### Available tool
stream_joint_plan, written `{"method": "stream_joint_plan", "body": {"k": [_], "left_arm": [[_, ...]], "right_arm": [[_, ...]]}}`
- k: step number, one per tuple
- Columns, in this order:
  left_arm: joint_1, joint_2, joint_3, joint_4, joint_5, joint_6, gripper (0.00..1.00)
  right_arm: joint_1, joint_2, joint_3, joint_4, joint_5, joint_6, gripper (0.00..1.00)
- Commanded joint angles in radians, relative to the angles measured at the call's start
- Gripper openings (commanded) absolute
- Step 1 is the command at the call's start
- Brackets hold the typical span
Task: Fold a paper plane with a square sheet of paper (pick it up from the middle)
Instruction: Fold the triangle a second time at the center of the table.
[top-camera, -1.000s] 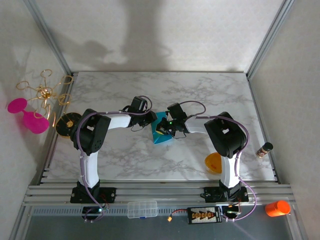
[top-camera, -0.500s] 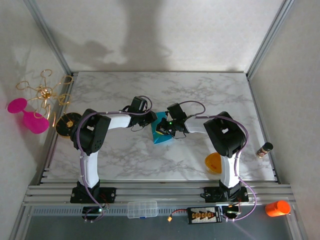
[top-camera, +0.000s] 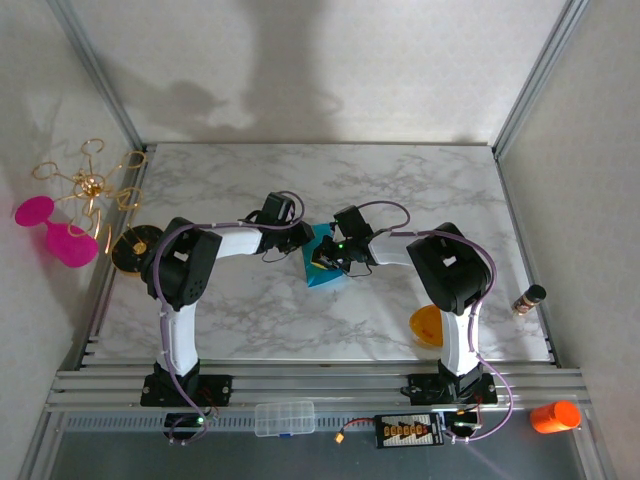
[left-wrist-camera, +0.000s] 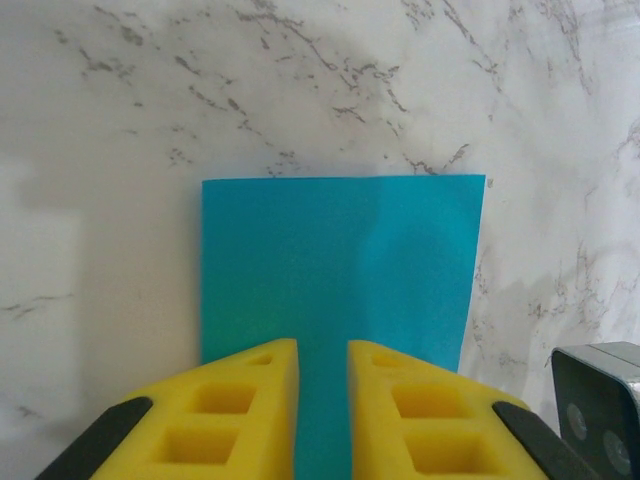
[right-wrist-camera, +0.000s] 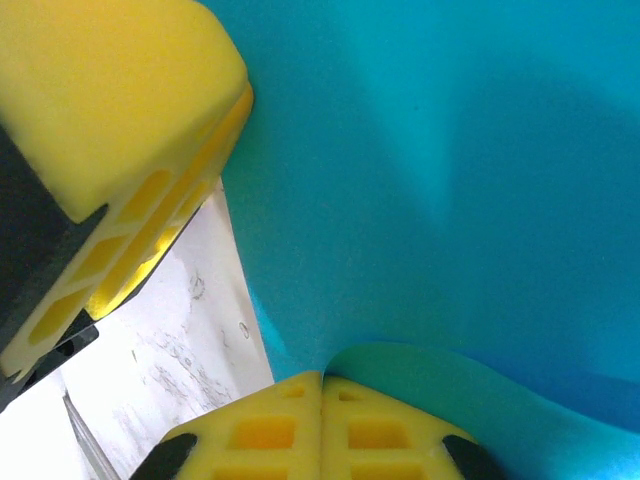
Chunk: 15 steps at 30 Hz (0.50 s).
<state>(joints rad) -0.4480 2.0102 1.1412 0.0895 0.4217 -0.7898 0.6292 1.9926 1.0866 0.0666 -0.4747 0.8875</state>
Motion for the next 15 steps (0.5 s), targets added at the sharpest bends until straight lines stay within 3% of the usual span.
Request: {"method": "stream_joint_plan", "body": {"k": [1, 12, 15], "left_arm": [[0.014, -0.040, 0.022, -0.050, -0.006, -0.033, 0.21], [0.150, -0.231, -0.103, 0.030, -0.070, -0.127, 0.27], [0.155, -0.257, -0.128, 0.027, -0.067, -0.124, 0.27]], "right_arm": [[0.009, 0.033, 0.018, -0.056, 0.010, -0.017, 0.11], [0.008, 0.026, 0.000, -0.048, 0.017, -0.018, 0.41], [0.007, 0.025, -0.002, -0.047, 0.018, -0.021, 0.44]]}}
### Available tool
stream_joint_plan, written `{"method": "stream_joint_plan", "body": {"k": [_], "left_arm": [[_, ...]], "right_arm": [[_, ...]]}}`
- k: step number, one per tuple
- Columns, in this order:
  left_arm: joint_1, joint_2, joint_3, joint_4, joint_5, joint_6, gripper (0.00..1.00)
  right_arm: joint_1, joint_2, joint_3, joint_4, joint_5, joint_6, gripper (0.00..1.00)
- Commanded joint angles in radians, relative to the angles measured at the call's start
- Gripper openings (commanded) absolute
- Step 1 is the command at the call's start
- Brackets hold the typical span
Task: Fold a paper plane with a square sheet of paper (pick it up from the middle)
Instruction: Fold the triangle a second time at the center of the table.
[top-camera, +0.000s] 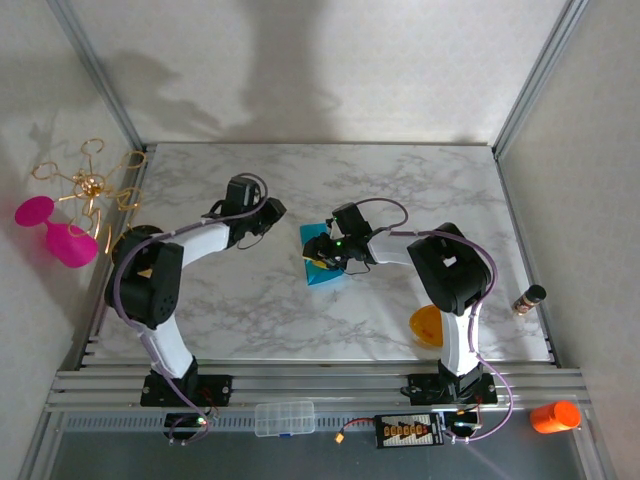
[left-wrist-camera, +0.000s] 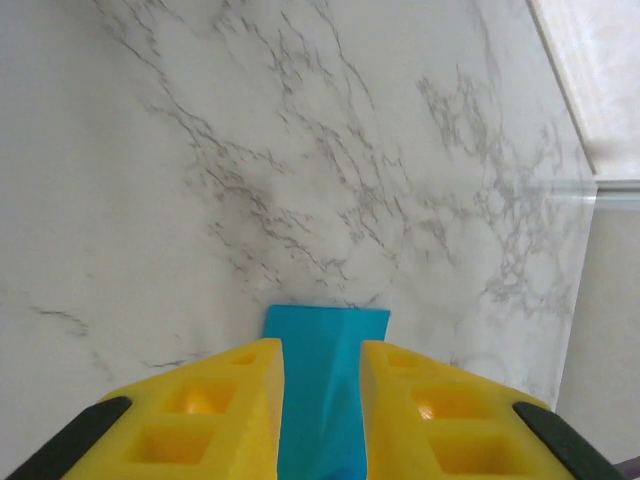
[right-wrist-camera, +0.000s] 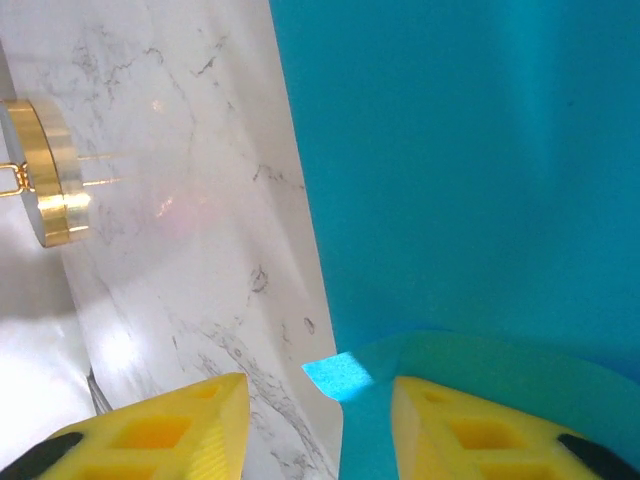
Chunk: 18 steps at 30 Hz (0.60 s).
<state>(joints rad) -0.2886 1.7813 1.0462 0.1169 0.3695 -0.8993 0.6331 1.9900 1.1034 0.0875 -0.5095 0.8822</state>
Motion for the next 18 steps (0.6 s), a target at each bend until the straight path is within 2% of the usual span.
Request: {"method": "stream_joint_plan", "body": {"k": [1, 9, 15, 18], "left_arm": [[-0.003, -0.035, -0.039, 0.000, -0.011, -0.014, 0.27], [-0.041, -0.051, -0.088, -0.013, 0.033, 0.003, 0.25], [-0.096, -0.053, -0.110, -0.031, 0.048, 0.018, 0.22], [-0.121, -0.048, -0.120, -0.031, 0.060, 0.023, 0.20]], "right_arm": [[0.004, 0.027, -0.020, -0.068, 0.055, -0.017, 0.44], [0.003, 0.038, -0.022, -0.093, 0.077, -0.041, 0.34], [0.002, 0.041, -0.023, -0.116, 0.092, -0.057, 0.31], [0.002, 0.043, -0.024, -0.128, 0.101, -0.063, 0.25]]}}
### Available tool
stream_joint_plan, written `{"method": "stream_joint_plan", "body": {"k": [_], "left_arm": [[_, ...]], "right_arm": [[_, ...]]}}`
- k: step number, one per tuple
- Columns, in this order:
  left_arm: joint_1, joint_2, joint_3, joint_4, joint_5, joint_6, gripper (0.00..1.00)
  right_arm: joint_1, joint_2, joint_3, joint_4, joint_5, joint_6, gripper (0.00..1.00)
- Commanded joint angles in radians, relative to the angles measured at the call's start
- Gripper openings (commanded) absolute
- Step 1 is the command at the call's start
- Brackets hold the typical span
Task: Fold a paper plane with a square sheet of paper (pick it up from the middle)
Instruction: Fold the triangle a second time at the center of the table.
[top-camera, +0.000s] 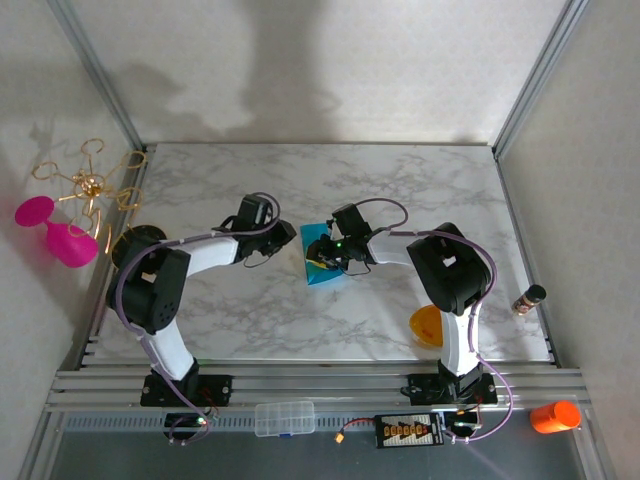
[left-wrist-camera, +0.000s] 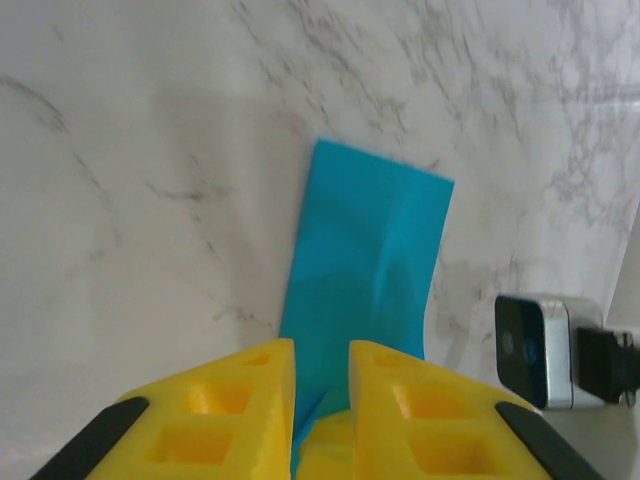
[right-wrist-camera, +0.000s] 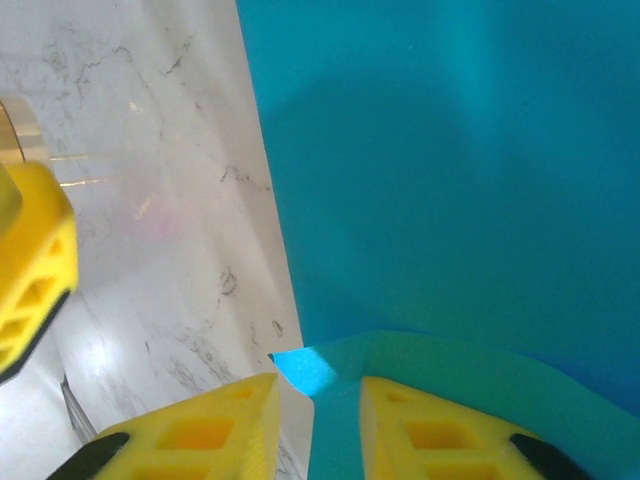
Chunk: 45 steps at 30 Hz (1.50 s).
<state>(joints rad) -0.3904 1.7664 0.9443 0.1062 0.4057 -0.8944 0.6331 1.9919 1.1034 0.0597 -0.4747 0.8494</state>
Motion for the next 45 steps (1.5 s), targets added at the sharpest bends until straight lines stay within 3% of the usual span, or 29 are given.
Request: {"method": "stream_joint_plan", "body": {"k": [1, 5, 14, 16, 31, 45], "left_arm": [[-0.027, -0.031, -0.022, -0.020, 0.028, 0.018, 0.19], [-0.057, -0.014, -0.025, -0.017, 0.049, 0.020, 0.14], [-0.104, 0.052, 0.001, -0.044, 0.053, 0.023, 0.04], [-0.107, 0.070, 0.014, -0.071, 0.032, 0.025, 0.00], [-0.110, 0.106, 0.042, -0.045, 0.042, 0.015, 0.00], [-0.110, 0.138, 0.044, -0.112, -0.031, 0.046, 0.00]], "right_arm": [[0.002, 0.041, -0.024, -0.105, 0.074, -0.029, 0.21], [0.002, 0.048, -0.020, -0.129, 0.091, -0.033, 0.09], [0.002, 0.051, -0.018, -0.139, 0.092, -0.040, 0.01], [0.003, 0.052, -0.018, -0.139, 0.091, -0.039, 0.01], [0.002, 0.056, -0.014, -0.135, 0.086, -0.038, 0.01], [0.000, 0.012, -0.018, -0.074, 0.052, -0.025, 0.01]]}}
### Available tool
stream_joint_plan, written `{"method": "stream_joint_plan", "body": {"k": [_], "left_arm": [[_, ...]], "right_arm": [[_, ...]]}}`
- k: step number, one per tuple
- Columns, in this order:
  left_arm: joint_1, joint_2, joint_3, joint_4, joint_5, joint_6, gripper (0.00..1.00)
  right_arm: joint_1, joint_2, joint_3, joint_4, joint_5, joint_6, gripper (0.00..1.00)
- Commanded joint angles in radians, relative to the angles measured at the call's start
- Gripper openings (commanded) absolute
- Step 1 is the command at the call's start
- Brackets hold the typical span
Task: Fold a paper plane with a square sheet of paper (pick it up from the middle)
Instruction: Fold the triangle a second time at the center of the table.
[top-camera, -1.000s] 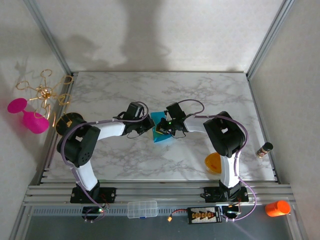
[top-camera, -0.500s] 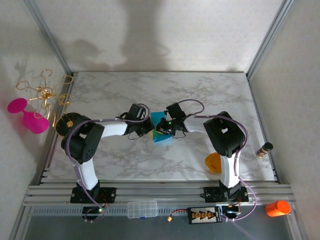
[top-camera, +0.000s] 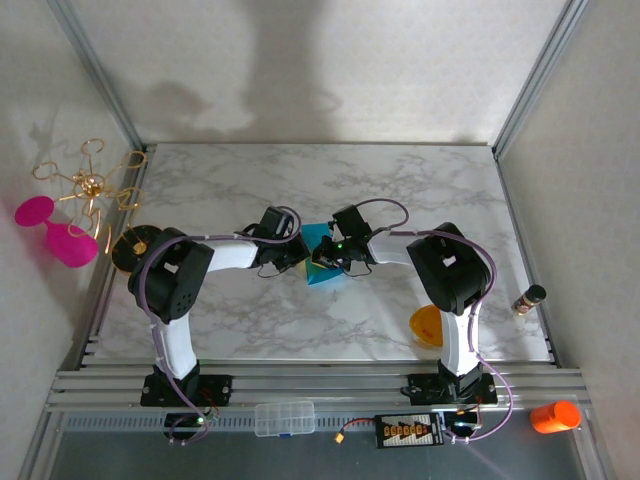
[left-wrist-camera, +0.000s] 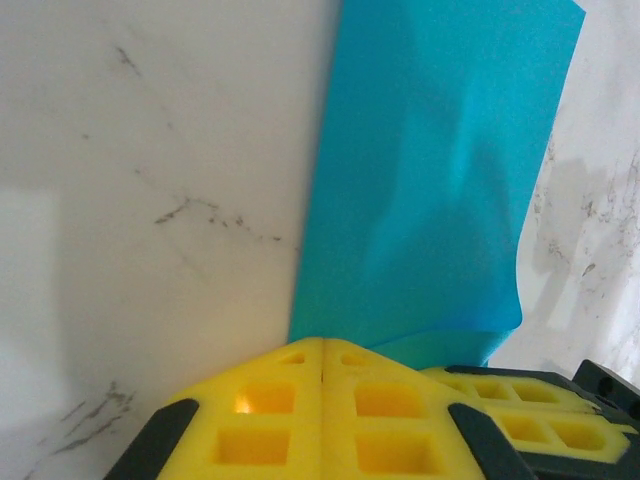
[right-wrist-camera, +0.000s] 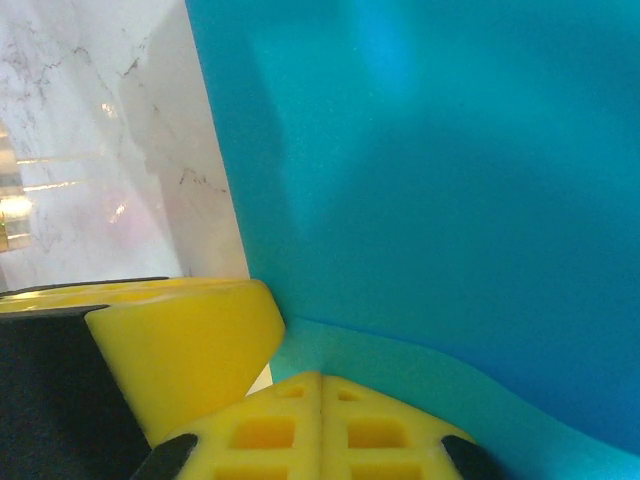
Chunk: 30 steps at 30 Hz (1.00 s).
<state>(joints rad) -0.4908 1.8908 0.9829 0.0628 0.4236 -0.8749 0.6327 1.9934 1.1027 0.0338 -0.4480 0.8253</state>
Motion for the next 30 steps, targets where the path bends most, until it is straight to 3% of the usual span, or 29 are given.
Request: {"method": "stream_joint_plan", "body": {"k": [1, 9, 30], "left_arm": [[-0.009, 0.012, 0.002, -0.073, -0.053, 0.032, 0.00], [-0.009, 0.014, -0.004, -0.084, -0.066, 0.043, 0.00], [-0.009, -0.022, 0.024, -0.060, -0.002, 0.054, 0.00]], "right_arm": [[-0.002, -0.005, -0.018, -0.024, 0.016, 0.002, 0.01], [-0.025, -0.100, -0.046, 0.034, 0.016, -0.068, 0.04], [-0.026, -0.041, -0.104, -0.055, 0.109, -0.099, 0.04]]}}
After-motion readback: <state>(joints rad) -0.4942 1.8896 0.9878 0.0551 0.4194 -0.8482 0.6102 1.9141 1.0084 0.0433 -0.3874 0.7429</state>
